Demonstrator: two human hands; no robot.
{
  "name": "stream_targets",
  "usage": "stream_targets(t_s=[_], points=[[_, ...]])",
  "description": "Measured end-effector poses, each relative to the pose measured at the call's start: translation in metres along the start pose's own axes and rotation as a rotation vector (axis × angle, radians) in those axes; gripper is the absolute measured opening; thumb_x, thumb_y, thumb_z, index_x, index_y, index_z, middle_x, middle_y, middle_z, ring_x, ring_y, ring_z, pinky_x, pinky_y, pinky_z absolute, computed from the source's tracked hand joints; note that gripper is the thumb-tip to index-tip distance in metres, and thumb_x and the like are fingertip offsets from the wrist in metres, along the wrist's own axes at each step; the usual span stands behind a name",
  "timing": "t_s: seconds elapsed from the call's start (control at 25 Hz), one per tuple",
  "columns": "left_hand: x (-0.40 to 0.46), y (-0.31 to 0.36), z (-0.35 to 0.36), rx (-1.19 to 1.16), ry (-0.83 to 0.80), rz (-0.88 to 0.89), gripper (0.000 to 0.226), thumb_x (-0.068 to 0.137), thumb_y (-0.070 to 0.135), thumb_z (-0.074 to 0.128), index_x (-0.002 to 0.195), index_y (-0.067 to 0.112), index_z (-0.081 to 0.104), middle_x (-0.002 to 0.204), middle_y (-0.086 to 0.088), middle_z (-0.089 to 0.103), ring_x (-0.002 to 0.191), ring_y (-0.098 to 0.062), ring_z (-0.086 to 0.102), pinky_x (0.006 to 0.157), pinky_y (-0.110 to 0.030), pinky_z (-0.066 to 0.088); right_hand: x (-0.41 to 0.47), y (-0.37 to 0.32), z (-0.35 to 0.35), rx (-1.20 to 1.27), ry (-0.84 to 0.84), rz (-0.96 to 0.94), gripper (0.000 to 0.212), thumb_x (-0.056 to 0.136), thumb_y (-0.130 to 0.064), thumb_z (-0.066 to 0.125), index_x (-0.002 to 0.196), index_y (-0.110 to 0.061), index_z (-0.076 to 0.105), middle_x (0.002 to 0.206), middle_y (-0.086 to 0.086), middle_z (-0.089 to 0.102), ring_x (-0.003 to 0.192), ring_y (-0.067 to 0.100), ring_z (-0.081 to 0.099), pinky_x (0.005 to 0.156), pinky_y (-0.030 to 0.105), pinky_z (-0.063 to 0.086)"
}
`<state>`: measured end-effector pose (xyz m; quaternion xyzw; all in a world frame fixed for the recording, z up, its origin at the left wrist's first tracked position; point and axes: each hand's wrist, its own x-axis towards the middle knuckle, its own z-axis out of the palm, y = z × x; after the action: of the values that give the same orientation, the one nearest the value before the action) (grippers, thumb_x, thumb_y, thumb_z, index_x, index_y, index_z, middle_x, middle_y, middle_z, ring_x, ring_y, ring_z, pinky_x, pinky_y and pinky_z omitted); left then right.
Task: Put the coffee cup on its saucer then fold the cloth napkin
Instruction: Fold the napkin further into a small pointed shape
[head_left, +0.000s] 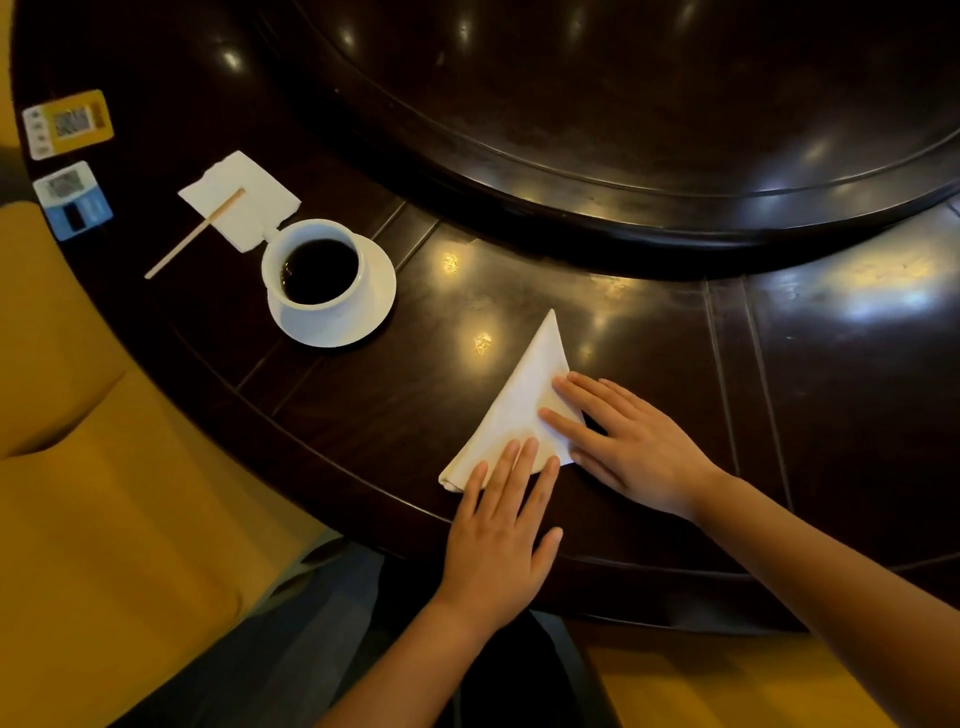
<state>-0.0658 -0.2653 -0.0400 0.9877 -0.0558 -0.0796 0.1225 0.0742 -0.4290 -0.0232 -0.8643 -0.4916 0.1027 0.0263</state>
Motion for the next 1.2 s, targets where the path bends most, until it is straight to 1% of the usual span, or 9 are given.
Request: stream_targets(t_s=[0.16,0.4,0.48,0.6,0.76,0.88,1.0,1.08,1.2], points=[[0.006,-0.018,-0.006,-0.023,0.023,-0.069,0.062,0.090,0.048,0.032,0.144,0.017,0.028,0.149,-0.012,0.034,0.138,-0.027,0.027,0.107,-0.050,0.023,0.034,-0.002,-0.006,0.017,-0.003,-0.055,0.050,0.098,-0.039,0.028,0.145,-0.022,0.026,0.151,0.013,0.026,0.140,0.027,0.018,0.112,0.043,0.015],[0.017,-0.053,-0.015,-0.028,0.070,-0.123,0.059,0.092,0.047,0.031,0.143,0.018,0.029,0.150,-0.011,0.034,0.139,-0.024,0.023,0.109,-0.048,0.017,0.082,-0.001,-0.014,0.001,-0.029,-0.113,0.052,0.096,-0.042,0.025,0.146,-0.024,0.024,0.153,0.012,0.024,0.141,0.027,0.017,0.112,0.040,0.009],[0.021,-0.063,-0.017,-0.031,0.082,-0.132,0.058,0.092,0.047,0.033,0.142,0.018,0.032,0.149,-0.011,0.035,0.139,-0.023,0.021,0.109,-0.048,0.016,0.094,-0.001,-0.016,0.003,-0.028,-0.114,0.052,0.096,-0.042,0.026,0.145,-0.024,0.025,0.153,0.012,0.025,0.141,0.028,0.019,0.112,0.039,0.012],[0.023,-0.073,-0.021,-0.047,0.080,-0.137,0.057,0.092,0.048,0.033,0.142,0.019,0.032,0.149,-0.010,0.035,0.139,-0.022,0.020,0.109,-0.048,0.013,0.105,-0.004,-0.018,0.000,-0.035,-0.114,0.051,0.096,-0.041,0.030,0.144,-0.023,0.027,0.151,0.013,0.028,0.139,0.030,0.023,0.111,0.040,0.018],[0.025,-0.087,-0.027,-0.065,0.061,-0.125,0.055,0.093,0.047,0.031,0.142,0.020,0.032,0.149,-0.010,0.035,0.139,-0.022,0.023,0.110,-0.046,0.014,0.116,-0.006,-0.022,-0.002,-0.041,-0.119,0.051,0.096,-0.041,0.033,0.144,-0.024,0.027,0.152,0.012,0.028,0.140,0.029,0.023,0.111,0.039,0.017],[0.028,-0.096,-0.032,-0.082,0.060,-0.107,0.054,0.094,0.046,0.031,0.142,0.021,0.032,0.150,-0.009,0.033,0.140,-0.020,0.017,0.111,-0.045,0.011,0.121,-0.008,-0.024,-0.002,-0.037,-0.106,0.052,0.096,-0.040,0.039,0.144,-0.024,0.029,0.151,0.013,0.030,0.139,0.030,0.025,0.110,0.039,0.018],[0.029,-0.101,-0.036,-0.077,0.054,-0.085,0.054,0.094,0.046,0.029,0.142,0.021,0.032,0.152,-0.008,0.031,0.141,-0.020,0.016,0.112,-0.044,0.009,0.122,-0.011,-0.025,-0.022,-0.026,-0.089,0.052,0.094,-0.039,0.044,0.142,-0.023,0.032,0.148,0.014,0.035,0.136,0.032,0.031,0.108,0.040,0.018],[0.030,-0.102,-0.039,-0.087,0.042,-0.084,0.056,0.094,0.048,0.026,0.143,0.022,0.030,0.153,-0.007,0.028,0.142,-0.018,0.011,0.113,-0.042,0.007,0.124,-0.012,-0.026,-0.030,-0.038,-0.087,0.052,0.094,-0.040,0.043,0.142,-0.023,0.031,0.149,0.014,0.034,0.136,0.032,0.029,0.109,0.040,0.017],[0.028,-0.097,-0.045,-0.103,0.015,-0.115,0.060,0.093,0.052,0.020,0.146,0.023,0.023,0.156,-0.004,0.018,0.142,-0.015,0.001,0.114,-0.040,0.001,0.121,-0.015,-0.033,-0.062,-0.063,-0.059,0.054,0.094,-0.043,0.041,0.143,-0.024,0.029,0.150,0.012,0.031,0.138,0.031,0.026,0.111,0.043,0.016]])
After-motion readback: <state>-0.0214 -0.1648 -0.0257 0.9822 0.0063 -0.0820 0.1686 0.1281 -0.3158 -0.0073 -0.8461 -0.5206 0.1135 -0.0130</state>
